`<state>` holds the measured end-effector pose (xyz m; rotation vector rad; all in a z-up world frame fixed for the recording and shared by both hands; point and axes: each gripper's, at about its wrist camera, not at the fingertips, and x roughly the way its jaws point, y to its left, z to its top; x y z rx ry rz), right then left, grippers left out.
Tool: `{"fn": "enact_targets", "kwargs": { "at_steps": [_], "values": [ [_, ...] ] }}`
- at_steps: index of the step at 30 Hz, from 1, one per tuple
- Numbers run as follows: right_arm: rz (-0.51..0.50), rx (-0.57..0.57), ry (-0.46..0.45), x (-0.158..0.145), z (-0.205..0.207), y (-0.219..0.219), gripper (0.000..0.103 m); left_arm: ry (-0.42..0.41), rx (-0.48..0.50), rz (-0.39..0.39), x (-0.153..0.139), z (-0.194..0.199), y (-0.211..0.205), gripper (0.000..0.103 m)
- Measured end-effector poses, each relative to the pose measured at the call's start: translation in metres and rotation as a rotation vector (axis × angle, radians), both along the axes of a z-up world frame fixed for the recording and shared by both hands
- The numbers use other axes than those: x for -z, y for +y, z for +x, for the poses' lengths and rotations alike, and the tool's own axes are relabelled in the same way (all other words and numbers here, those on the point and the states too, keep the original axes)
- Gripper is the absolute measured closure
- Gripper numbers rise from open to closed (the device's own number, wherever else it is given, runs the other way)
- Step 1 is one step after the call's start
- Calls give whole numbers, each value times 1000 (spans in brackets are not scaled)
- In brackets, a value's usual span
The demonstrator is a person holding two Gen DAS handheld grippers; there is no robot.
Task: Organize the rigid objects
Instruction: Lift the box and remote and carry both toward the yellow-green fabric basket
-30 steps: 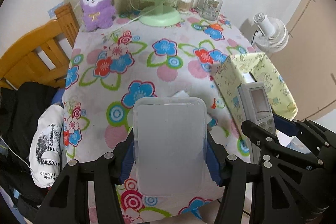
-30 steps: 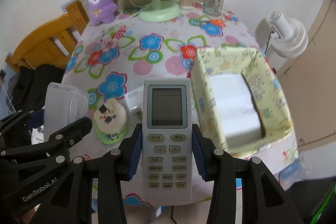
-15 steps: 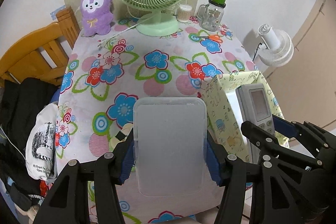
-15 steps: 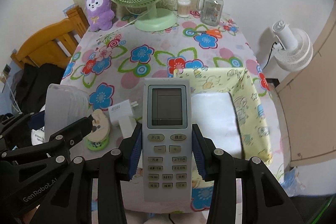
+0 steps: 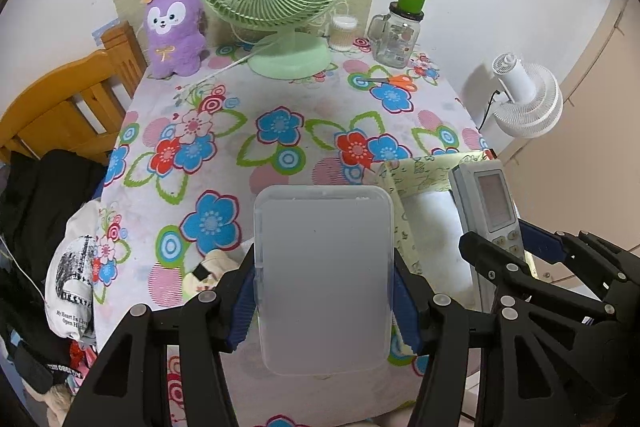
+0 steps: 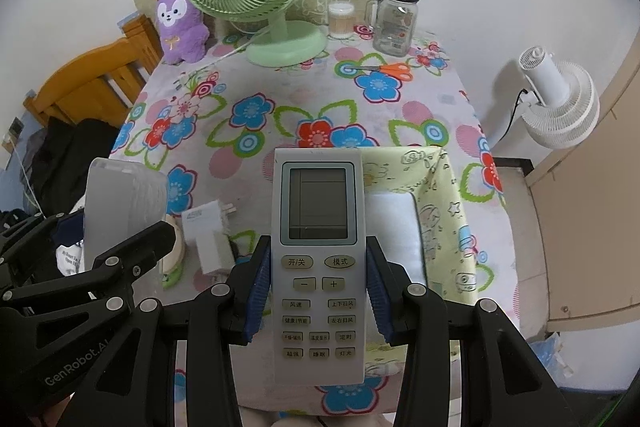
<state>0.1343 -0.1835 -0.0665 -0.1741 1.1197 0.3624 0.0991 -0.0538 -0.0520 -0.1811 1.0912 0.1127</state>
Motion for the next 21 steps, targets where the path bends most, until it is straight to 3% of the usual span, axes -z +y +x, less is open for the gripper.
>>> {"fn": "enact_targets", "kwargs": {
  "at_steps": [14, 21],
  "values": [
    [-27, -22, 32, 15, 26, -36, 56, 25, 8, -6, 17, 27, -36, 43],
    [-49, -25, 92, 45, 34, -41, 56, 63, 1, -14, 34, 31, -44, 43]
  ]
}}
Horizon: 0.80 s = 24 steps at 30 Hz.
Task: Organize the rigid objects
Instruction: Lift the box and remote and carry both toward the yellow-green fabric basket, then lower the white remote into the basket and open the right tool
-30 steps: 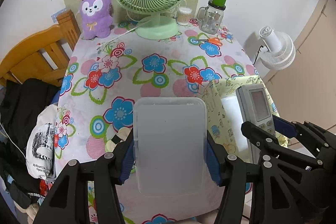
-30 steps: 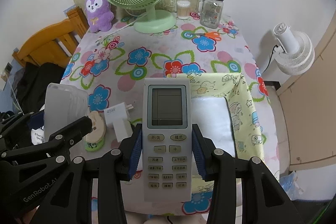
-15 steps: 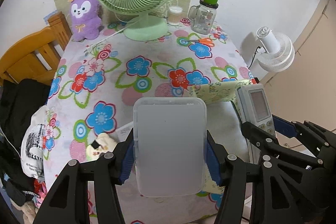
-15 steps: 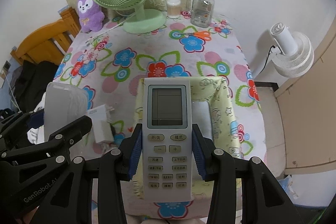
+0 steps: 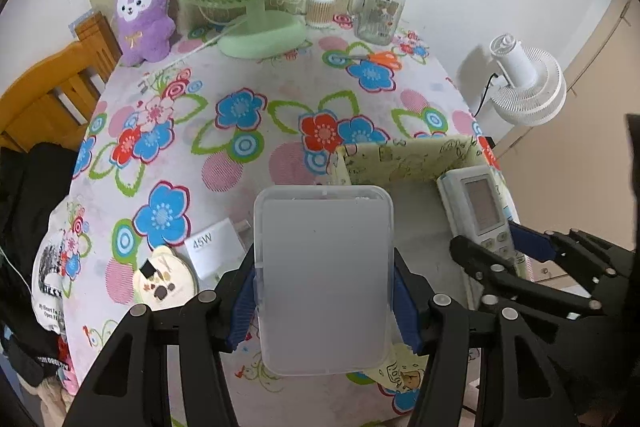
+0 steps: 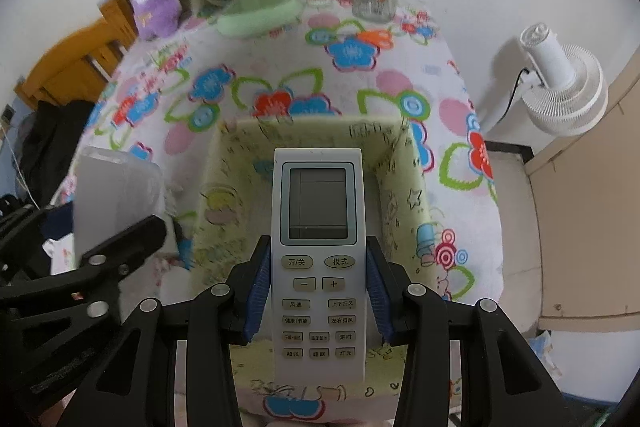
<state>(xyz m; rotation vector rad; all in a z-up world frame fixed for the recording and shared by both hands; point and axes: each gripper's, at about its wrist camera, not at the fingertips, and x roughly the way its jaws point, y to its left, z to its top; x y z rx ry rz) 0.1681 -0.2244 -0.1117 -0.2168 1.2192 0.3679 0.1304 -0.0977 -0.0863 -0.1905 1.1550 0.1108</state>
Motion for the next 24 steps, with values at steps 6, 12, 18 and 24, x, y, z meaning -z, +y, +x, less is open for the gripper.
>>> {"fn": "enact_targets", "kwargs": {
  "at_steps": [6, 12, 18, 24],
  "values": [
    [-27, -21, 28, 23, 4, 0, 56, 28, -9, -13, 13, -1, -1, 43],
    [-58, -42, 42, 47, 13, 6, 56, 39, -16, -13, 20, 1, 1, 43],
    [-115, -40, 56, 67, 16, 9, 56, 53, -16, -16, 25, 3, 1, 43],
    [-73, -21, 98, 71, 15, 8, 55, 66, -9, -2, 29, 4, 0, 42]
  ]
}}
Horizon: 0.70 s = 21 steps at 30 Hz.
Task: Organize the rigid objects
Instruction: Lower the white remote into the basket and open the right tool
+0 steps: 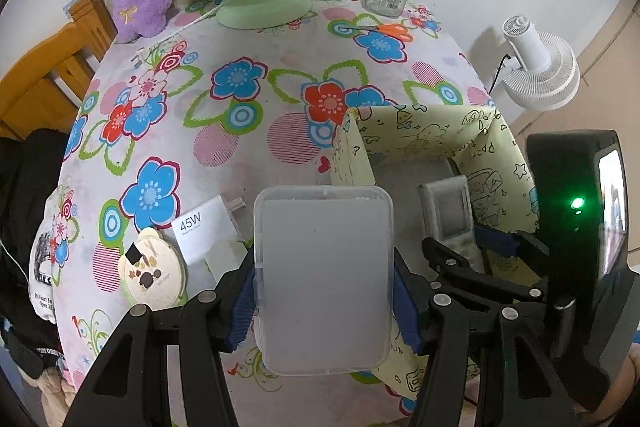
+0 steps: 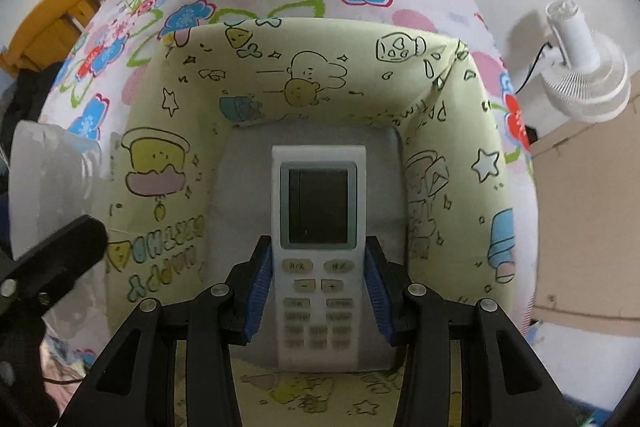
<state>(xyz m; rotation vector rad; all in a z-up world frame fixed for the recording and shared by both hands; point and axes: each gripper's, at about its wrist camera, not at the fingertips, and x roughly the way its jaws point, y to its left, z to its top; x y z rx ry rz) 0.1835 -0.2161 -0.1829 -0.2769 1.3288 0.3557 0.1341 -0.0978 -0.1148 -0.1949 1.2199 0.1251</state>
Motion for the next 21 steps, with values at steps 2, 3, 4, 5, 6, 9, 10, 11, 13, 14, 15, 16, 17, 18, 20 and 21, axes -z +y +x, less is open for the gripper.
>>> {"fn": "enact_targets", "kwargs": {
  "at_steps": [2, 3, 4, 5, 6, 9, 10, 11, 13, 14, 15, 16, 17, 18, 20, 21],
  "values": [
    [0, 0, -28, -5, -2, 0, 54, 1, -2, -4, -1, 0, 1, 42],
    [-8, -3, -39, -8, -2, 0, 50, 1, -3, -3, -1, 0, 1, 42],
    [-15, -4, -52, -12, -3, 0, 43, -1, -3, -1, -1, 0, 1, 43],
    [-16, 0, -62, -15, -4, -2, 38, -4, -3, 0, -2, 0, 1, 43],
    [-9, 8, -74, -21, -5, -4, 37, -7, -1, 4, -4, 0, 1, 43],
    [32, 31, -81, -37, -8, -14, 35, -22, 8, 11, -11, 1, -3, 43],
    [40, 38, -86, -42, -9, -17, 35, -28, 12, 12, -14, 1, -4, 43],
    [47, 48, -99, -49, -10, -22, 34, -37, 21, 15, -17, 2, -7, 43],
    [53, 63, -120, -58, -10, -29, 33, -49, 36, 24, -22, 4, -13, 43],
    [56, 74, -131, -63, -10, -33, 32, -53, 42, 24, -24, 5, -16, 43],
    [61, 84, -138, -67, -9, -38, 32, -59, 48, 19, -26, 6, -20, 43],
    [65, 91, -142, -70, -8, -42, 32, -60, 51, 15, -27, 6, -23, 43],
    [68, 97, -145, -72, -7, -46, 32, -62, 55, 12, -29, 7, -26, 43],
    [71, 105, -147, -75, -5, -51, 32, -65, 58, 9, -29, 8, -30, 43],
    [73, 116, -149, -76, -3, -58, 32, -65, 65, 2, -29, 9, -37, 43],
    [73, 124, -149, -76, -3, -62, 32, -62, 67, -4, -29, 10, -42, 43]
  ]
}}
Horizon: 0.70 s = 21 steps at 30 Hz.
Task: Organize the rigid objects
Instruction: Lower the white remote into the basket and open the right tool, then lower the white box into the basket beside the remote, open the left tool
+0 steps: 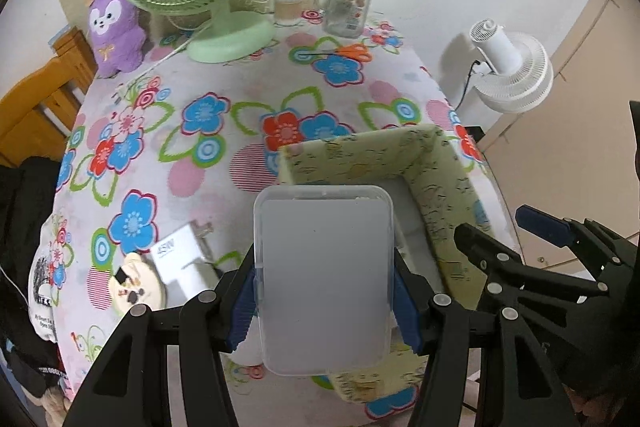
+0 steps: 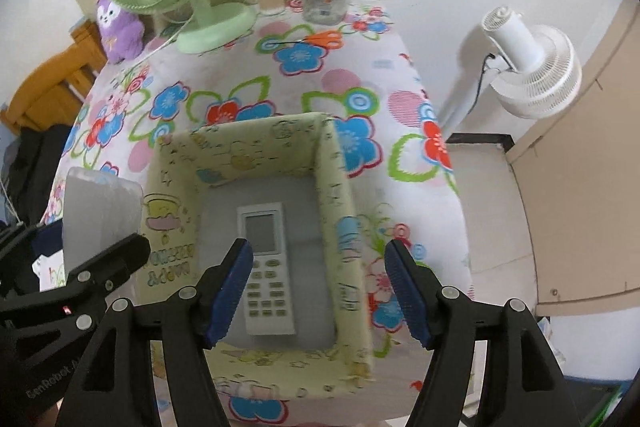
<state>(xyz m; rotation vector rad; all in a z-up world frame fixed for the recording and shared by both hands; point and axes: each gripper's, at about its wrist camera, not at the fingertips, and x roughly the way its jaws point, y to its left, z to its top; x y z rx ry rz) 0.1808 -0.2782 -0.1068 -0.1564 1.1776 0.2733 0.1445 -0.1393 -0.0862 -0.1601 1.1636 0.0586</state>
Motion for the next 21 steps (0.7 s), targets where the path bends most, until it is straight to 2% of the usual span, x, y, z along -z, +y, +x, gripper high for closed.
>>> {"fn": "enact_targets", "kwargs": {
  "at_steps": [9, 15, 21],
  "values": [
    [-11, 38, 28, 8, 10, -31, 32, 53, -33, -60, 24, 9, -22, 43],
    [-27, 17, 61, 22, 13, -34, 32, 85, -83, -26, 41, 10, -28, 42],
    [-25, 1, 81, 30, 17, -37, 32, 83, -95, 12, 41, 9, -33, 41]
  ]
}}
